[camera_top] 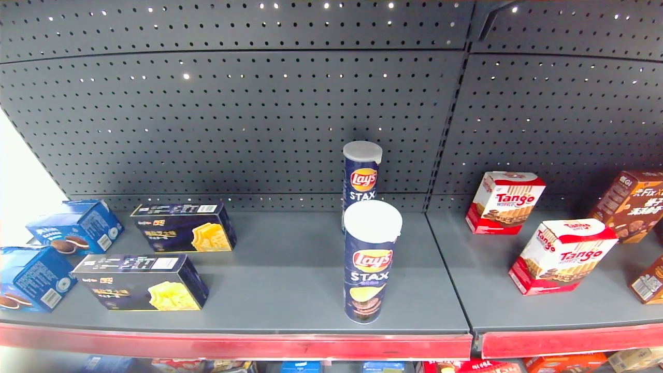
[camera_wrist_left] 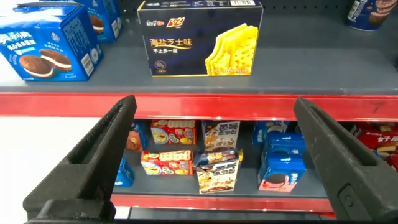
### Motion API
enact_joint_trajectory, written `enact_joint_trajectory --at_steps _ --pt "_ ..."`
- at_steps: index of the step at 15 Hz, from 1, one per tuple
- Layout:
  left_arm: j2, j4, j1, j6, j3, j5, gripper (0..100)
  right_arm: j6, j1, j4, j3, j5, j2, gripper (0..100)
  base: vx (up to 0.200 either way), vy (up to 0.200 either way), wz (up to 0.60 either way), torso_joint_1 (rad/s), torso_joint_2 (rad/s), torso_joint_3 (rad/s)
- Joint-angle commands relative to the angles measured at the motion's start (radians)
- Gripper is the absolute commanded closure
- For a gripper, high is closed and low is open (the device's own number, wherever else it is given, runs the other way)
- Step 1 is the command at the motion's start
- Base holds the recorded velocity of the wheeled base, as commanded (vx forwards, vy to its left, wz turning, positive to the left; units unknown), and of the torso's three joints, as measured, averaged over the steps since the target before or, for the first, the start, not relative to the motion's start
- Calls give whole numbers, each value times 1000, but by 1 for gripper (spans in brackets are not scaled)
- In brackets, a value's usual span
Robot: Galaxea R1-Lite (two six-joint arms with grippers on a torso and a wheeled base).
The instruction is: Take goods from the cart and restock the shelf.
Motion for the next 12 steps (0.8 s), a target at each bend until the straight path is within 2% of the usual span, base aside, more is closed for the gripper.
enact_joint_trajectory --at_steps 1,12 --pt "0 -1 0 0 0 1 0 0 1 0 0 0 1 0 0 0 0 0 0 0" --pt "0 -1 0 0 0 1 0 0 0 0 0 0 1 0 0 0 0 0 0 0"
